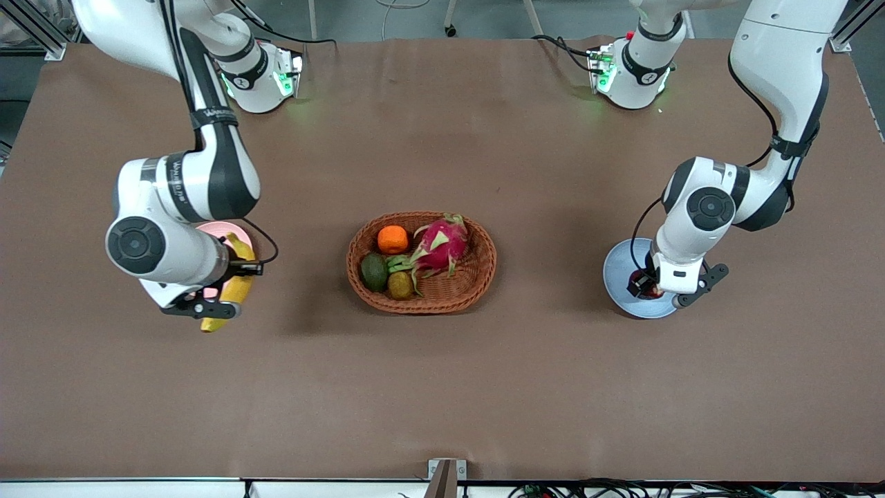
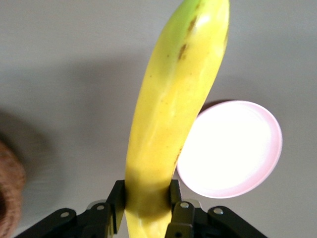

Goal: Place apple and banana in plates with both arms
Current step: 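Lower the banana onto the pink plate while the left gripper lowers the apple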

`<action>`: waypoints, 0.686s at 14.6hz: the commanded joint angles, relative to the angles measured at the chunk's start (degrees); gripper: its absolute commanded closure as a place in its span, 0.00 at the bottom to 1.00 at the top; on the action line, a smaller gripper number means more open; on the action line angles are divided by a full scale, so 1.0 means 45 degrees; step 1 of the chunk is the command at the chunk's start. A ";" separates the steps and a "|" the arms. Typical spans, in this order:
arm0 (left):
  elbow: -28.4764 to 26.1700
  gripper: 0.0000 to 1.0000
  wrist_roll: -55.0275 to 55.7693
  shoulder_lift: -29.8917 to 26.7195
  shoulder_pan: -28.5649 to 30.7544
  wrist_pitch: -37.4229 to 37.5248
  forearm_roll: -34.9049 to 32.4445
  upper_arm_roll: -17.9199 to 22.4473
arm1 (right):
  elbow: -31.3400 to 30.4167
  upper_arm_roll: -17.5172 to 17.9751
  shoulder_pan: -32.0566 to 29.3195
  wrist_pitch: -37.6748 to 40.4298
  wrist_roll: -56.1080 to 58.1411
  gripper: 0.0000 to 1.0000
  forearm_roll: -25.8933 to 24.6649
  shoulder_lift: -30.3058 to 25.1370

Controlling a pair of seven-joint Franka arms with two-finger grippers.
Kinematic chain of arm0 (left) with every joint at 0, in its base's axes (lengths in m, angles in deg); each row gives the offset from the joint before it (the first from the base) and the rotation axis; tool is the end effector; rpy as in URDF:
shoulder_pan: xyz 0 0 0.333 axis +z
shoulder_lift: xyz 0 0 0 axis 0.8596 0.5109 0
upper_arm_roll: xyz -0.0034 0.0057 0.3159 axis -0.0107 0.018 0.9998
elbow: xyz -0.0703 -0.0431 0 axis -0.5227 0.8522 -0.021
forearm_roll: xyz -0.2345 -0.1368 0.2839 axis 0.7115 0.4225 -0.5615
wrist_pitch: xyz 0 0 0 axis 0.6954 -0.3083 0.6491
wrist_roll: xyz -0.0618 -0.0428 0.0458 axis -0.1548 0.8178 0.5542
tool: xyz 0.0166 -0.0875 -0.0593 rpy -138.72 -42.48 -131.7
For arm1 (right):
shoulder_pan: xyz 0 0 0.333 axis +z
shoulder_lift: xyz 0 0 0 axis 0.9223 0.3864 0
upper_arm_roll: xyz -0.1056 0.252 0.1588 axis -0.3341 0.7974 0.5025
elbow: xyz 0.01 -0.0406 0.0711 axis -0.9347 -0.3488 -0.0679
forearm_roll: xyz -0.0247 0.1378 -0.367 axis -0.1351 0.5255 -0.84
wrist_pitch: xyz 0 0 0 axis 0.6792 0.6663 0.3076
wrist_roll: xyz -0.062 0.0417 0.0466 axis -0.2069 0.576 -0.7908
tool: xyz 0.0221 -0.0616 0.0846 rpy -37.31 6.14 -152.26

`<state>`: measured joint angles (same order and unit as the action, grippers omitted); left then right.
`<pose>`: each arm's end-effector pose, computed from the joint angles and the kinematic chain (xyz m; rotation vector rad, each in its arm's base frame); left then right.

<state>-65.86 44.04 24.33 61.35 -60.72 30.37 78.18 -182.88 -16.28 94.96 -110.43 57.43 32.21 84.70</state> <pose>0.5718 -0.0944 0.2241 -2.9175 -0.9249 -0.1591 0.6286 0.1061 0.3519 3.0043 -0.1740 -0.3405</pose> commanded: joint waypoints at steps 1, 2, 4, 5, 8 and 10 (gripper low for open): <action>-0.0240 0.55 0.0054 -0.0121 0.0260 -0.0246 -0.0237 -0.0110 | -0.2077 0.0050 -0.0764 -0.1461 0.0053 0.79 -0.0318 -0.0486; -0.0259 0.46 0.0054 -0.0121 0.0261 -0.0246 -0.0237 -0.0110 | -0.2936 -0.0009 -0.0784 -0.2301 0.0189 0.79 -0.0376 -0.0700; -0.0240 0.14 0.0074 -0.0160 0.0261 -0.0246 -0.0217 -0.0110 | -0.3938 -0.0184 -0.1173 -0.3051 0.0695 0.79 -0.0940 -0.1033; -0.0220 0.00 0.0074 -0.0179 0.0319 -0.0246 -0.0217 -0.0129 | -0.4018 -0.0204 -0.1349 -0.2994 0.1027 0.79 -0.1175 -0.1034; -0.0220 0.00 0.0229 -0.0393 0.0281 -0.0149 -0.0217 -0.0168 | -0.4369 -0.0204 -0.1740 -0.3031 0.1850 0.79 -0.1763 -0.1014; -0.0201 0.00 0.0308 -0.0745 0.0222 -0.0051 -0.0217 -0.0207 | -0.4682 -0.0185 -0.1663 -0.3033 0.1947 0.79 -0.1957 -0.1014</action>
<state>-65.94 44.31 23.71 61.99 -61.23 30.37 78.02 -200.22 -17.85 87.80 -123.33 65.45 25.64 83.11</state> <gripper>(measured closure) 0.000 0.595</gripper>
